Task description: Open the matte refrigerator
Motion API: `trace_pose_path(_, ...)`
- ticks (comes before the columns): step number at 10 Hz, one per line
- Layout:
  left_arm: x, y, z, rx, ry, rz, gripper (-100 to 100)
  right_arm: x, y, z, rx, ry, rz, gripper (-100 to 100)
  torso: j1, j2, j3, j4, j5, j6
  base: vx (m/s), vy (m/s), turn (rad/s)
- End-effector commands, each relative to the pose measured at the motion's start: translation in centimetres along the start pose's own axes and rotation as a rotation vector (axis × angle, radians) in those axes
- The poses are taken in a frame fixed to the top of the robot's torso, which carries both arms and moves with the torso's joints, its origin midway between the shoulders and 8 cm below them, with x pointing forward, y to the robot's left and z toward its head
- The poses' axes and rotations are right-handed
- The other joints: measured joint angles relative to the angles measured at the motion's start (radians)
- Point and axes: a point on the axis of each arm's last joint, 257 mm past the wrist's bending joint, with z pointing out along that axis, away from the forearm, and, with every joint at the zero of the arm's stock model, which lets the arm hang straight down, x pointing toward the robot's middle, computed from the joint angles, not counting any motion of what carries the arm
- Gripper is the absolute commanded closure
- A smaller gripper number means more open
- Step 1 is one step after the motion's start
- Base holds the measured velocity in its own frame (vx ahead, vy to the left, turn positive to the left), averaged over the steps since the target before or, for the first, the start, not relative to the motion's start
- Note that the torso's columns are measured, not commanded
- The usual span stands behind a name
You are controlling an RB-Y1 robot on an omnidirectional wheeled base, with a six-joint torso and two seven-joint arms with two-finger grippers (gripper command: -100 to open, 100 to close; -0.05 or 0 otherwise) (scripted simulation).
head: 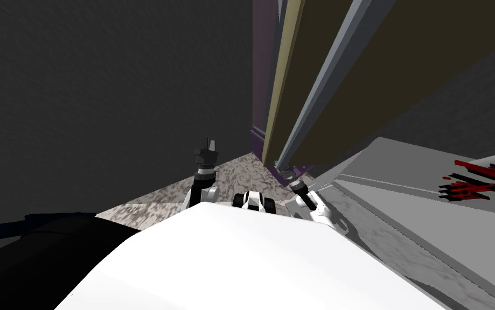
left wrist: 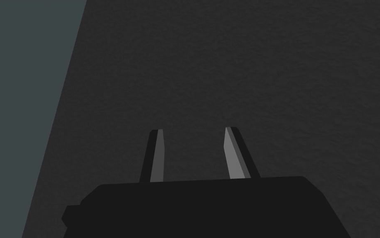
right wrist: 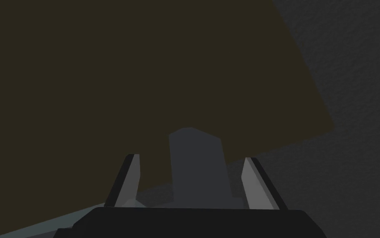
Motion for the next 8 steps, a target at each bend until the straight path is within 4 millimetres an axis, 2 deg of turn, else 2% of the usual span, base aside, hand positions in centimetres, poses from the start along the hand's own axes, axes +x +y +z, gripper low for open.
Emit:
trace_pose_path(1,0.0,0.0,0.0,0.000,0.000,0.000,0,0.4,-2.0,1.1,-0.002,0.001,0.000,-100,0.008,-0.006,-0.003,-0.003,0.001,-0.003,-0.066,0.043,-0.020)
trace_pose_path(2,0.0,0.0,0.0,0.000,0.000,0.000,0,0.4,-2.0,1.1,-0.002,0.001,0.000,-100,0.014,-0.012,-0.007,-0.005,0.003,-0.006,-0.023,0.051,-0.018)
trace_pose_path(3,0.0,0.0,0.0,0.000,0.000,0.000,0,0.7,-3.3,1.9,-0.002,0.002,-0.001,-100,0.014,-0.011,-0.007,-0.003,0.003,-0.008,-0.029,0.057,0.019)
trace_pose_path(8,0.0,0.0,0.0,0.000,0.000,0.000,0,0.8,-4.7,2.7,-0.001,0.003,-0.001,-100,0.007,0.007,0.002,0.007,0.005,-0.007,-0.024,0.023,0.006)
